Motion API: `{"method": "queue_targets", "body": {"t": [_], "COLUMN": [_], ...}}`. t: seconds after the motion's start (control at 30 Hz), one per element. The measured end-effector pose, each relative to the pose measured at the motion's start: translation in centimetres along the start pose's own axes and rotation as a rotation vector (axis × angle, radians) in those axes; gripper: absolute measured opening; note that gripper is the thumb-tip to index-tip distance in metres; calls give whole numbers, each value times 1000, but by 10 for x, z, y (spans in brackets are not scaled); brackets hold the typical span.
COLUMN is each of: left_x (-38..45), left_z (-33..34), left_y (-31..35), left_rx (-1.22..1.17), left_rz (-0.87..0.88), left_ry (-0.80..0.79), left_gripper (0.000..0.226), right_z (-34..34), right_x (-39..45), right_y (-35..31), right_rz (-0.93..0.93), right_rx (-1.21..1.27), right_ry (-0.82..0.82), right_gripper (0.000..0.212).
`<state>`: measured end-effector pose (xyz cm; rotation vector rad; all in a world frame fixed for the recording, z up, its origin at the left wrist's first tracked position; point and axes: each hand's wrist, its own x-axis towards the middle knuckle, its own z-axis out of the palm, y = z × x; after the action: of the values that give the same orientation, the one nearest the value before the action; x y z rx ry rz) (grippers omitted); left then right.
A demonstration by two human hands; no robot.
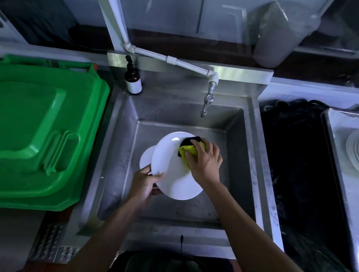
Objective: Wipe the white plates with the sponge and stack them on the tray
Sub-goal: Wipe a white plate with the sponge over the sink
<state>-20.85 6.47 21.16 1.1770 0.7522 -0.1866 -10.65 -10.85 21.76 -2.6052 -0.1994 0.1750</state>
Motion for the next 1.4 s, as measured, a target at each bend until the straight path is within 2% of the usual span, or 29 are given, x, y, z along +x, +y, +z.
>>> {"method": "queue_targets", "body": {"t": [0.2, 0.37, 0.53, 0.73, 0.97, 1.13, 1.4], "left_x": [-3, -5, -7, -11, -13, -16, -8], "left_z": [-20, -33, -43, -58, -62, -61, -49], "left_y": [3, 8, 9, 8, 14, 19, 27], "left_rx": [16, 37, 45, 64, 35, -13, -96], "left_rz": [0, 29, 40, 56, 41, 60, 74], "left_ry": [-82, -115, -144, -160, -103, -69, 5], "left_gripper": [47, 36, 36, 31, 41, 45, 42], "right_z": [13, 26, 42, 41, 31, 26, 31], "right_x": [-4, -19, -45, -41, -15, -7, -18], "right_y": [-35, -58, -72, -82, -82, -71, -51], "right_rz": [-145, -294, -421, -460, -368, -238, 0], "right_rx": [-31, -19, -34, -63, -92, -101, 9], "right_ry": [45, 39, 8, -30, 66, 108, 83], "right_gripper": [45, 48, 48, 50, 50, 48, 49]}}
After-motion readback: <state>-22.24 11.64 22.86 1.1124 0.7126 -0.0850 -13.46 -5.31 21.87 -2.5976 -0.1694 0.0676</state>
